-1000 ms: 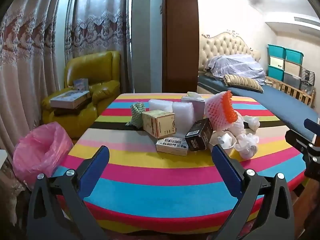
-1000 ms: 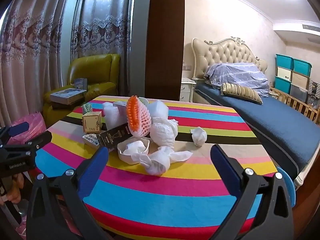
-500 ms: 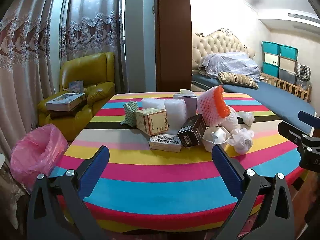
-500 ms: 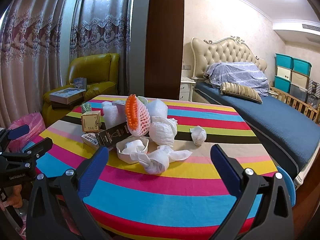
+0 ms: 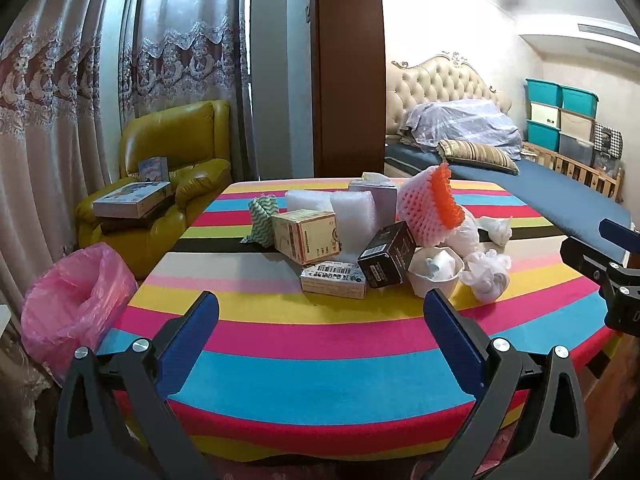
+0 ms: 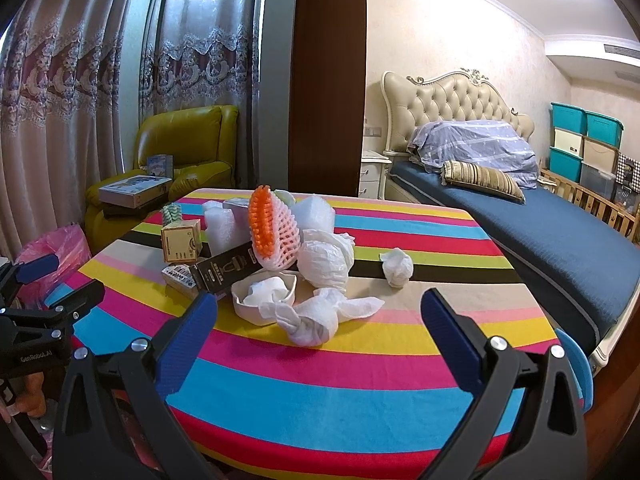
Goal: Collect trash
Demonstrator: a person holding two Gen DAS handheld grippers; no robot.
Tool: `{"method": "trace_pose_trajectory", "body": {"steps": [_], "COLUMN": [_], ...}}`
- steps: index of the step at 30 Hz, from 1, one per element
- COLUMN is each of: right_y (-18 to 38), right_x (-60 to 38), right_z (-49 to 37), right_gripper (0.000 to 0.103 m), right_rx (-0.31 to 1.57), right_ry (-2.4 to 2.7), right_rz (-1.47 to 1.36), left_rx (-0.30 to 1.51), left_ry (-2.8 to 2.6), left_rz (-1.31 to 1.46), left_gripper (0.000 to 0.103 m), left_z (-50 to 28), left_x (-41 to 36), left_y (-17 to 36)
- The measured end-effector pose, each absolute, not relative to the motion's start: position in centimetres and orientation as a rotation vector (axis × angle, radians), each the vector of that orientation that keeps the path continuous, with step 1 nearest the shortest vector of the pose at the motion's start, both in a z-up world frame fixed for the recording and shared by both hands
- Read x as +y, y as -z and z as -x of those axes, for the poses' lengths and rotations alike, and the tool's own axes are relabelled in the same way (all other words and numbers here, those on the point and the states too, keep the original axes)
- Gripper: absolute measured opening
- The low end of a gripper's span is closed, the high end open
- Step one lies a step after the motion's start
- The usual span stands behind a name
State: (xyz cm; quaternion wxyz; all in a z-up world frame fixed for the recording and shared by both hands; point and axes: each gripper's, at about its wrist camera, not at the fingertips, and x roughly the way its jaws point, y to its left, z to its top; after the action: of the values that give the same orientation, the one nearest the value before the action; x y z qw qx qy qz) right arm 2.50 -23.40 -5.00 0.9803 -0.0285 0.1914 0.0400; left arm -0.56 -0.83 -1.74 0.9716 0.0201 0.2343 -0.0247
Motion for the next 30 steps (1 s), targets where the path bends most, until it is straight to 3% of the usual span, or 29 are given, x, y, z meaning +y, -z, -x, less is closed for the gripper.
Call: {"method": "trace_pose_trajectory", "body": {"steps": [30], "right_y": [5.18], "right_x": [-23.68], "right_z": [-2.47], "right_gripper": [0.099], "right_rx": [0.412], "right_ry": [-0.086], "right_rz": [0.035], "left_rx": [0.501], "left_ry": [0.044], "left_rz": [-0.027], "left_gripper": [0.096], "left_z": [0.2], "left_x": [-0.57], "left_y": [2.44]}}
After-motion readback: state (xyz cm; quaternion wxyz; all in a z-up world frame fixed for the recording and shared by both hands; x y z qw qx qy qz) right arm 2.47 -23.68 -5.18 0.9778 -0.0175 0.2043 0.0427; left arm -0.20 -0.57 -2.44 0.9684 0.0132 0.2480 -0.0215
